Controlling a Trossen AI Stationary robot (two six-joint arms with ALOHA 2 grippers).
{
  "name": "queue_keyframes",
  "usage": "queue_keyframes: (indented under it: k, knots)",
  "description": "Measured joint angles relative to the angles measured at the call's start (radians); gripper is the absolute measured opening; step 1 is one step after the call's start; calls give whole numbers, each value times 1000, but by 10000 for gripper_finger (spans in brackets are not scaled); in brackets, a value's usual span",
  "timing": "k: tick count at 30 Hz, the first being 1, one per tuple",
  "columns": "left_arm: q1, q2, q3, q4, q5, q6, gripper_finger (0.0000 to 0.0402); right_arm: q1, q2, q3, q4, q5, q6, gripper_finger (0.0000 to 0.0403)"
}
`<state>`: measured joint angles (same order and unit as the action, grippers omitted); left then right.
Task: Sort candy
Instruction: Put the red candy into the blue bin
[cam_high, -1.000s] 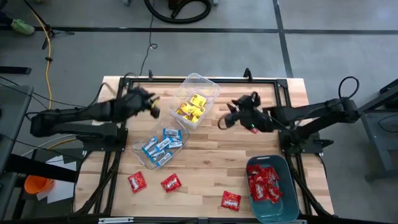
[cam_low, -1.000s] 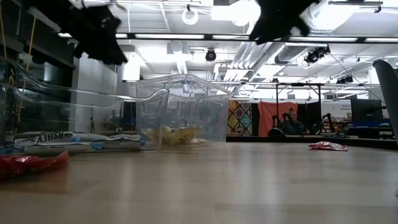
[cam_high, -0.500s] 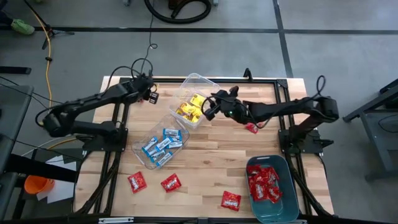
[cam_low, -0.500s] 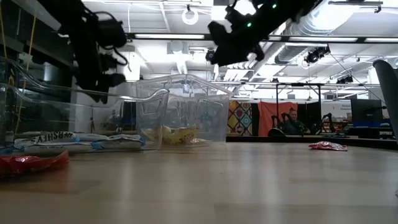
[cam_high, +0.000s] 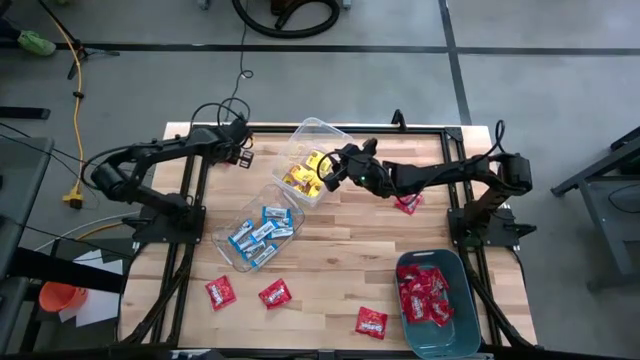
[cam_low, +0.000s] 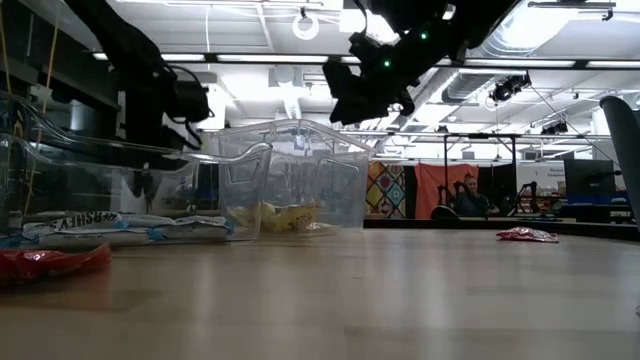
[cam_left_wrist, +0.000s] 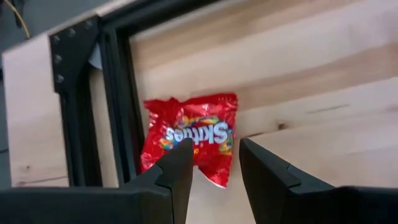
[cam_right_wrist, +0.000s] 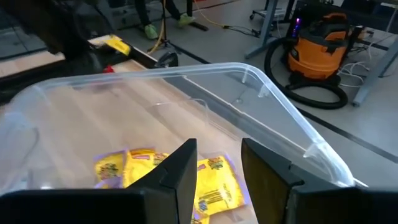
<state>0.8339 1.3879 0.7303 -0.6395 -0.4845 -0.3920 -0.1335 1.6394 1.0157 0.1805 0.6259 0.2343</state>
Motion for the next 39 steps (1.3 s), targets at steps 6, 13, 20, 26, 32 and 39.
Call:
queue_keyframes:
  k: [6,13,20,26,32,39]
  knots:
    - [31,74,0,14,3,0,117,1,0,0,3,-16,-1,122]
    - [38,132,1,66,12,1,117,1,0,0,-2,-35,0,122]
    - [38,171,1,68,1,2,117,3,0,0,-4,-36,0,122]
    - [35,170,1,67,-4,5,116,5,0,0,-6,-36,-8,121]
    - [35,170,1,58,-4,28,55,5,0,0,-7,-36,-8,121]
    - [33,163,0,46,11,83,3,5,-1,0,-14,-36,-8,121]
